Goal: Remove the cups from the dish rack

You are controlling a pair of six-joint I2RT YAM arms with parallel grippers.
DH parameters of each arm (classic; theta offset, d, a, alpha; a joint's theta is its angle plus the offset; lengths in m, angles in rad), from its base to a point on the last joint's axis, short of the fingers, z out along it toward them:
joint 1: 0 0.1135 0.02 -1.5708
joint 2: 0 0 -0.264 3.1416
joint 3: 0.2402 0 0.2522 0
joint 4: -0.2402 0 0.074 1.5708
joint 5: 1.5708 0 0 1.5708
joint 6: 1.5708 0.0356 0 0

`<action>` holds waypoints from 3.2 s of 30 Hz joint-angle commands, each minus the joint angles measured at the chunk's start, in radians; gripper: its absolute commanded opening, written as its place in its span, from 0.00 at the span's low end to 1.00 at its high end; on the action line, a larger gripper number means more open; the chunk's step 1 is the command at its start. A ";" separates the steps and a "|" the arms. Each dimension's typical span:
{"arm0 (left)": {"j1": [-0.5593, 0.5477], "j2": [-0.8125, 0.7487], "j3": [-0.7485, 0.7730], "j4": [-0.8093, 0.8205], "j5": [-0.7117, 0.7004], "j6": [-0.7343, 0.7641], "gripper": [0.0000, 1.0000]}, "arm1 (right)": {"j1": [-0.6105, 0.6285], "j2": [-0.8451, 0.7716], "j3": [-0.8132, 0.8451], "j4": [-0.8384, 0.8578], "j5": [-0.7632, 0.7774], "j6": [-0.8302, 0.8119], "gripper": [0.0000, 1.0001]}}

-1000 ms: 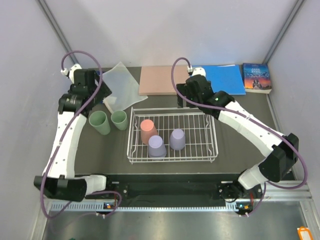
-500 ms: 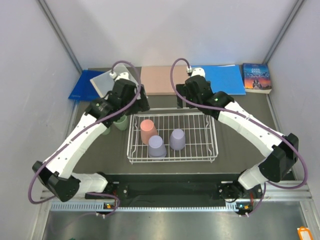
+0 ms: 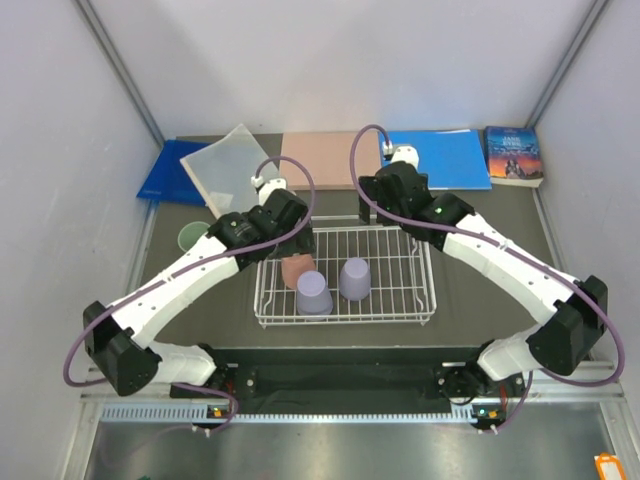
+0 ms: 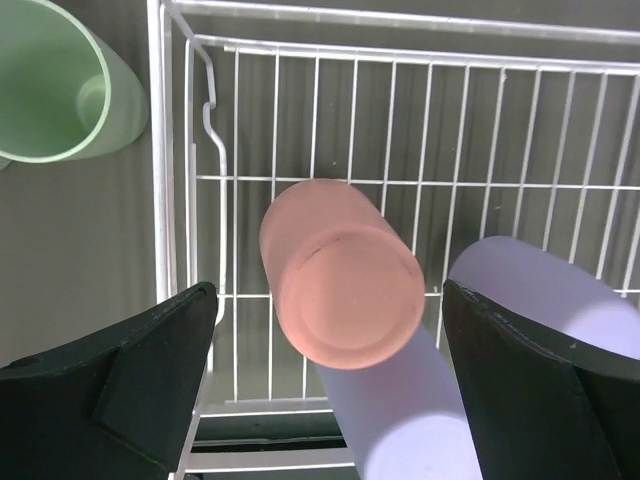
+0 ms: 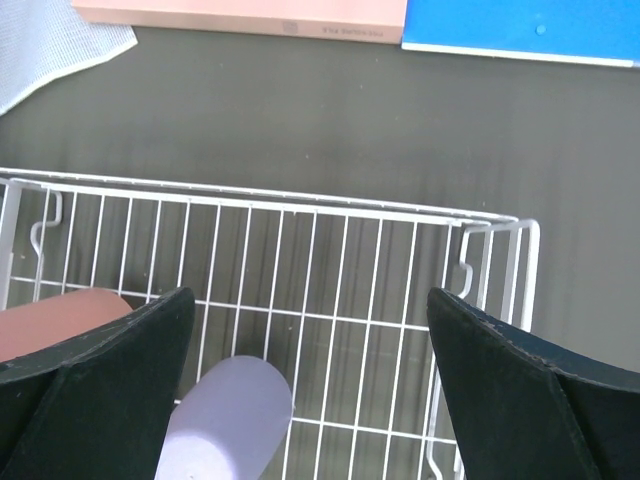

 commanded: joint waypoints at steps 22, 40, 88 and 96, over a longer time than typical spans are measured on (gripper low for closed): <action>-0.002 0.049 0.065 0.002 -0.045 0.017 0.00 | 0.021 -0.021 0.023 0.033 0.038 0.010 0.97; 0.076 -0.150 0.148 0.344 0.165 0.031 0.00 | -0.098 -0.168 -0.115 0.355 -0.340 0.160 0.94; 0.489 -0.089 -0.427 1.406 1.024 -0.656 0.03 | -0.255 -0.076 -0.348 1.159 -1.075 0.610 0.00; 0.490 -0.111 -0.118 0.555 0.661 -0.181 0.99 | -0.241 -0.041 0.055 0.403 -0.616 0.196 0.00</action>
